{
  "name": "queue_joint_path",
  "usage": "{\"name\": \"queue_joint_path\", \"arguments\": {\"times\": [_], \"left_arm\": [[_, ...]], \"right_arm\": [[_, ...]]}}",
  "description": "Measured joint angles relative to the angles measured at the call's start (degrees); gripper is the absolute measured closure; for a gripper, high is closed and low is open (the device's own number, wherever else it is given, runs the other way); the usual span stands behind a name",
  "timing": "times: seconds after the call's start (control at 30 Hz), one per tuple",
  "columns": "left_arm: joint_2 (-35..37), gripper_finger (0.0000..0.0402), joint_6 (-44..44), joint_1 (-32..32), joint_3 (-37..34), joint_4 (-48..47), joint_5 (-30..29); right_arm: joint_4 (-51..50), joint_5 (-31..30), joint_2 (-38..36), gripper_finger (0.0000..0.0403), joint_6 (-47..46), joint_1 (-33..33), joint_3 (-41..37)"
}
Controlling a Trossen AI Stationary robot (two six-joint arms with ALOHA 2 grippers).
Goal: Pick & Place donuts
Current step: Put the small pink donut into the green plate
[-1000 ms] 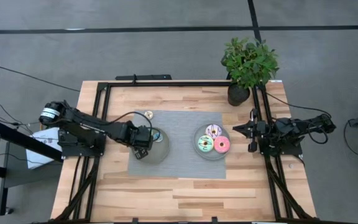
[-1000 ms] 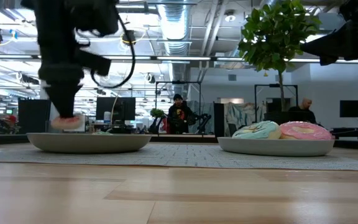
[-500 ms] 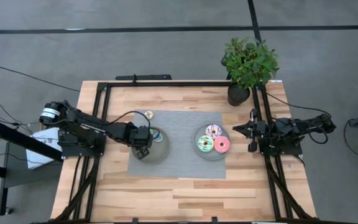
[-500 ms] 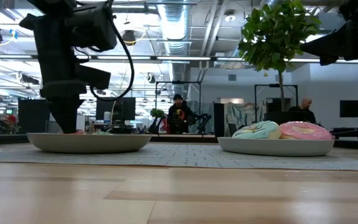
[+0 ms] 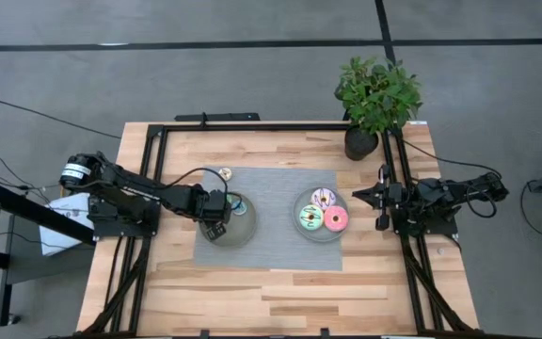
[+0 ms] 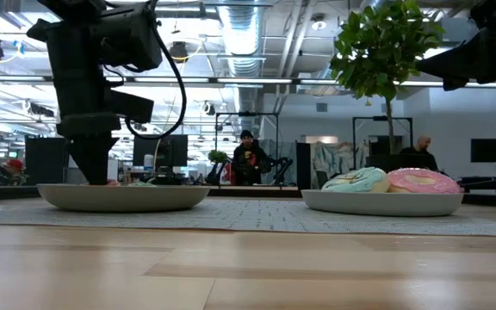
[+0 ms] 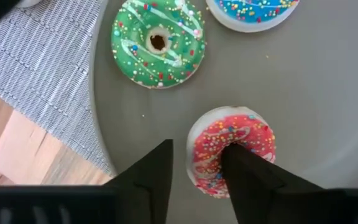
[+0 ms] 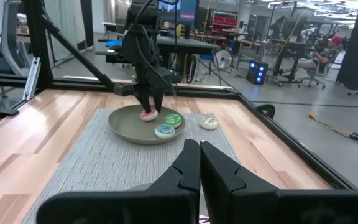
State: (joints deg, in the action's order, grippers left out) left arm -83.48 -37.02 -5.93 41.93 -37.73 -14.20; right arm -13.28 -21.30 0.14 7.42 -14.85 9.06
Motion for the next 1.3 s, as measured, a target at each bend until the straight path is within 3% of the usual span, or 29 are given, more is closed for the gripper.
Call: {"name": "queue_joint_path", "arguments": {"times": [0.33, 1.3], "left_arm": [[0.0, 0.0237, -0.2, 0.0, 0.4, -1.2, 0.0], [0.0, 0.0223, 1.3, 0.0, 2.1, -3.6, -1.6]], "right_arm": [[0.0, 0.0, 0.0, 0.0402, 0.0, 0.0, 0.0], [0.0, 0.0, 0.0, 0.0402, 0.0, 0.0, 0.0]]}}
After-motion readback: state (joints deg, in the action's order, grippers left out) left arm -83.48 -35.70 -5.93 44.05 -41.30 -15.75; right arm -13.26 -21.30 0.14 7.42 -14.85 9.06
